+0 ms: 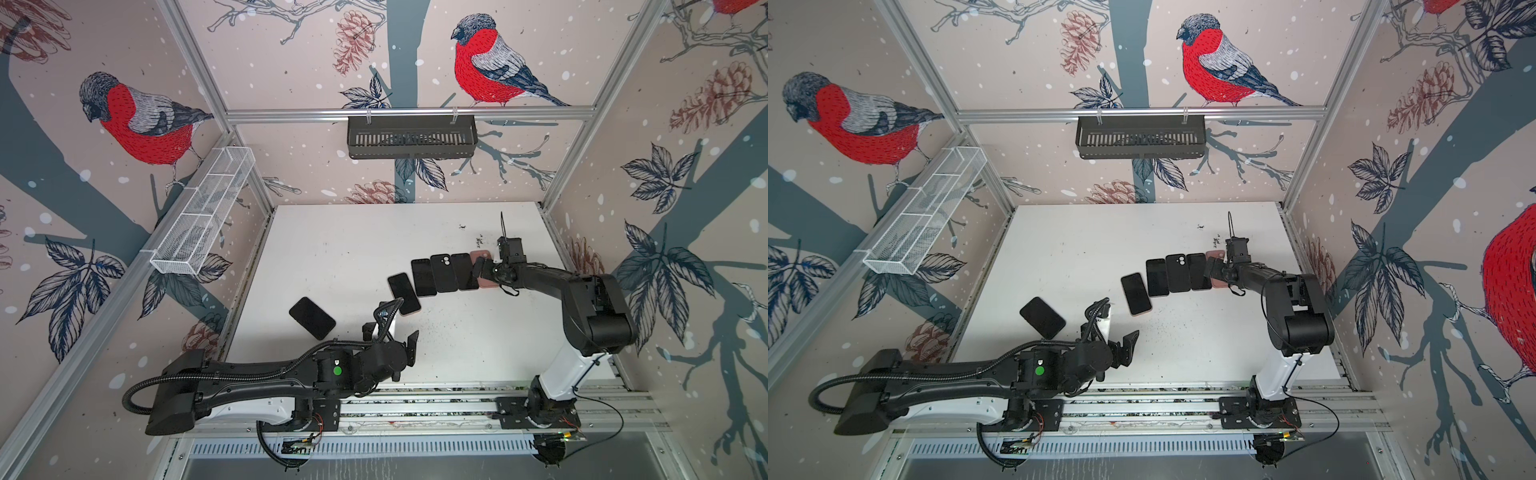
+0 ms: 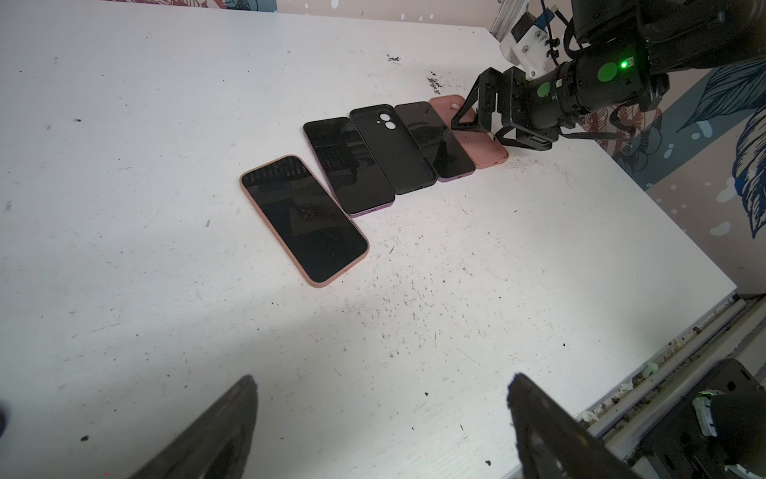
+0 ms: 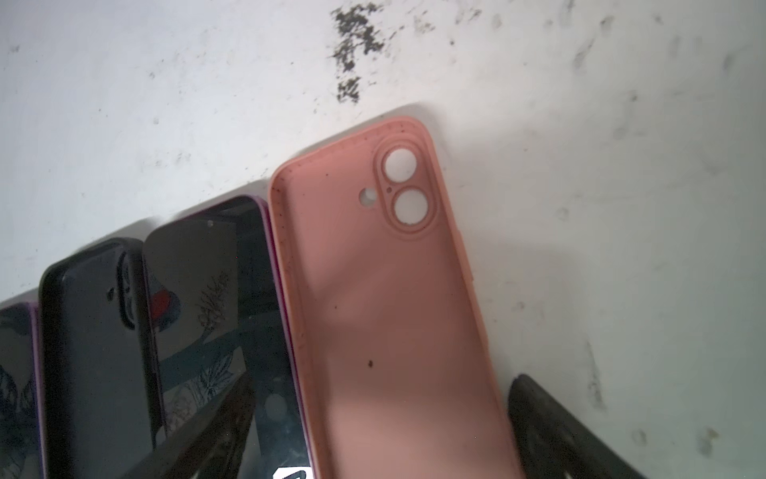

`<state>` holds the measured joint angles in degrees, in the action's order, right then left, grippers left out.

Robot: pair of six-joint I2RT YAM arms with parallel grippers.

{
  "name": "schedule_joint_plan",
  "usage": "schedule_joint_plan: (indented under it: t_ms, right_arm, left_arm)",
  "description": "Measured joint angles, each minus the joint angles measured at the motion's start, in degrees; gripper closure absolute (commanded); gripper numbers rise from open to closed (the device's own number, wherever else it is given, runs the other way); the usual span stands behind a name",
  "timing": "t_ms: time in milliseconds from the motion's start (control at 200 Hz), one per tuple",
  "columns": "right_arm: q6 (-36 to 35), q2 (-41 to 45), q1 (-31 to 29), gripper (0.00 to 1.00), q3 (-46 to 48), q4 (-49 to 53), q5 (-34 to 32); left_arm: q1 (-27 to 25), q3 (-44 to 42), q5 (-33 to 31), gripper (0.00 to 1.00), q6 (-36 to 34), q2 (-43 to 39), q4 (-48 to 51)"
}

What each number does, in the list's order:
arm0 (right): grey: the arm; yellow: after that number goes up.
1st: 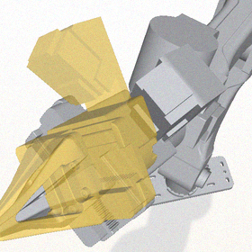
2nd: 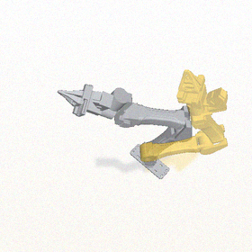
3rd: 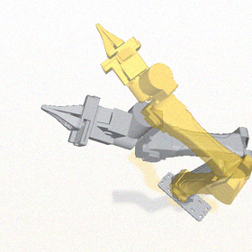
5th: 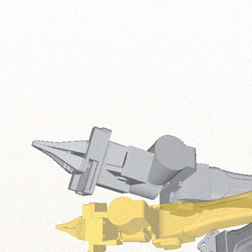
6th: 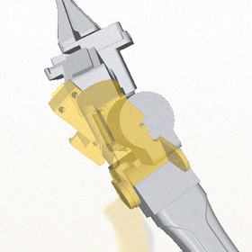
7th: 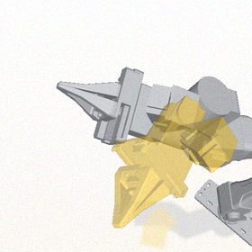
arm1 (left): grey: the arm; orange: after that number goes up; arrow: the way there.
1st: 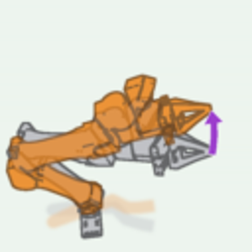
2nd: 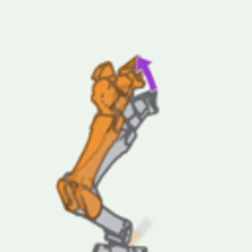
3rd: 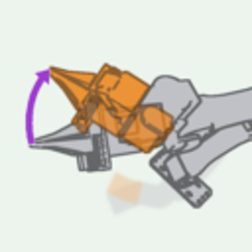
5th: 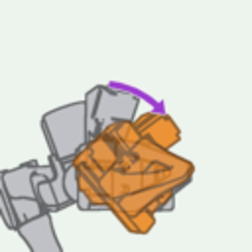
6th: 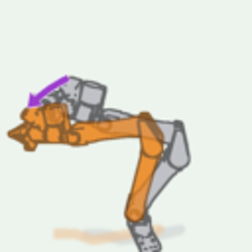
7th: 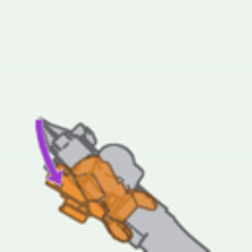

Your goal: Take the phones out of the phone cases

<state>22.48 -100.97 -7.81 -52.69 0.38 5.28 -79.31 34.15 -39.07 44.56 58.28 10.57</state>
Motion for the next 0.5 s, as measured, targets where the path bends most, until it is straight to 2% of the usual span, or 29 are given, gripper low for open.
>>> schedule_joint_plan:
  t_ms: [235,500]
  right_arm:
    - [1.09,1.09,-3.21,0.04,1.42,-0.52,0.37]
    - [4.74,1.51,-9.25,0.03,1.57,-1.14,1.57]
  left_arm:
    - [-0.09,-0.61,-0.28,0.07,1.18,-0.22,0.5]
    - [-0.13,-1.6,-2.16,0.07,6.34,-2.34,4.31]
